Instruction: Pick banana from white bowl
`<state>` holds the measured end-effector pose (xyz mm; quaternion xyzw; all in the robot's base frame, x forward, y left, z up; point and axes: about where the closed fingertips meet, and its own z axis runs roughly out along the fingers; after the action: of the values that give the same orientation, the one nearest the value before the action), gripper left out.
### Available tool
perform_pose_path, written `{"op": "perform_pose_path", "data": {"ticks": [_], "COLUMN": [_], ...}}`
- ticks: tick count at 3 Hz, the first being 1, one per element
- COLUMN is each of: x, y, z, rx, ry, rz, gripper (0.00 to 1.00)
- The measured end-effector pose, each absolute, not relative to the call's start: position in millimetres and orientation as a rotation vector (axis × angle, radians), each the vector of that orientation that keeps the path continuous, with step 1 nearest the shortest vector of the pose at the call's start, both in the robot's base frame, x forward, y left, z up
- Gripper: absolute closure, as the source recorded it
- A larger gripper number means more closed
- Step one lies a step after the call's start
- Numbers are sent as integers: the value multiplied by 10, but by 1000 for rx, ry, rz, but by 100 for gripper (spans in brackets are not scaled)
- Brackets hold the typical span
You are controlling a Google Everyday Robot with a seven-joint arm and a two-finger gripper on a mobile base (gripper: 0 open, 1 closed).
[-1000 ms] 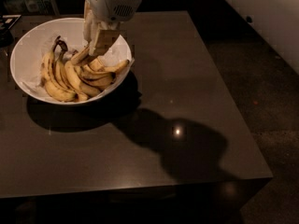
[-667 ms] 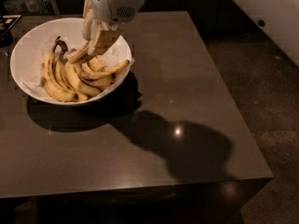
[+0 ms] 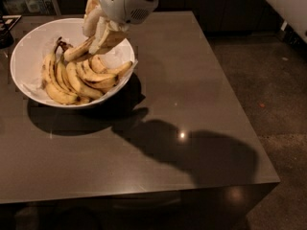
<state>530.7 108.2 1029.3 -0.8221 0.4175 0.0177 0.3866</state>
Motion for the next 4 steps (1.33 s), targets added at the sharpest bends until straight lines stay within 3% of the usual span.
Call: {"op": "perform_pose_path", "data": {"ticks": [4], "x": [4634], "y": [737], "z": [10079], "rx": [-1932], "ry": [1019], "rz": [108], "gripper": [100]}}
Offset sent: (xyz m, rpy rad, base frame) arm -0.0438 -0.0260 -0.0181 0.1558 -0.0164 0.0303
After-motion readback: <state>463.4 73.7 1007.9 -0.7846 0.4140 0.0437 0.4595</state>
